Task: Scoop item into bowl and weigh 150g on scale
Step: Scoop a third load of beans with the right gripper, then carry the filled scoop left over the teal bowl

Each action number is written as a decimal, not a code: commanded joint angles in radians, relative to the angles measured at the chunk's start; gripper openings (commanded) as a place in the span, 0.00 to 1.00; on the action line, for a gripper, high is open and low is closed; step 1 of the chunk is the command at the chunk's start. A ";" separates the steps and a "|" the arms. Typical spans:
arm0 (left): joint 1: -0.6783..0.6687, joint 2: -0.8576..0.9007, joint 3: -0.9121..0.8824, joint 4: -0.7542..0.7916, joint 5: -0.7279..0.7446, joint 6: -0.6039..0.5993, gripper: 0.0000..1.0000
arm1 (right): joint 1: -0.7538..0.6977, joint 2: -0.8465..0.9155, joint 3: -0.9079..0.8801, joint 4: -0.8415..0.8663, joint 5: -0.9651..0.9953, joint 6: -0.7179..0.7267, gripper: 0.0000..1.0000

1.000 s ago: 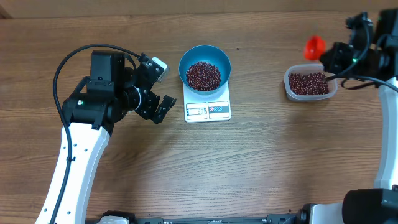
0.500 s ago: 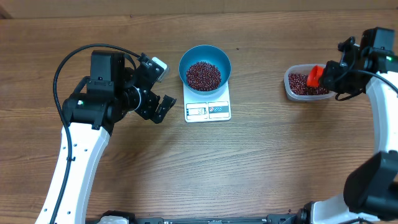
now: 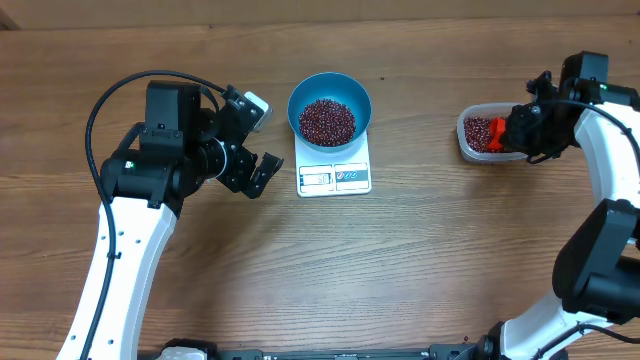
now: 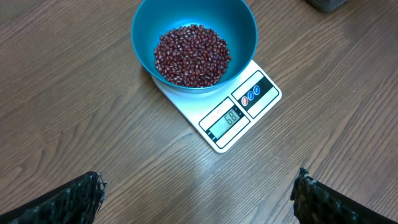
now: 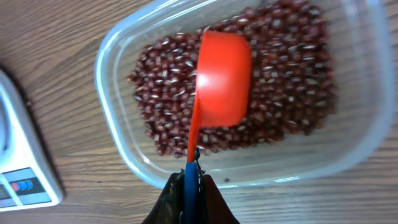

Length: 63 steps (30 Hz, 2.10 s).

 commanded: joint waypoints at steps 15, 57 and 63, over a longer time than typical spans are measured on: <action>0.003 0.007 -0.002 0.002 0.000 0.027 0.99 | -0.022 0.064 -0.007 -0.023 -0.274 -0.051 0.04; 0.003 0.007 -0.002 0.002 0.000 0.027 0.99 | -0.315 0.064 -0.007 -0.110 -0.908 -0.212 0.04; 0.003 0.007 -0.002 0.002 0.000 0.027 1.00 | -0.270 0.064 -0.006 -0.101 -1.018 -0.212 0.04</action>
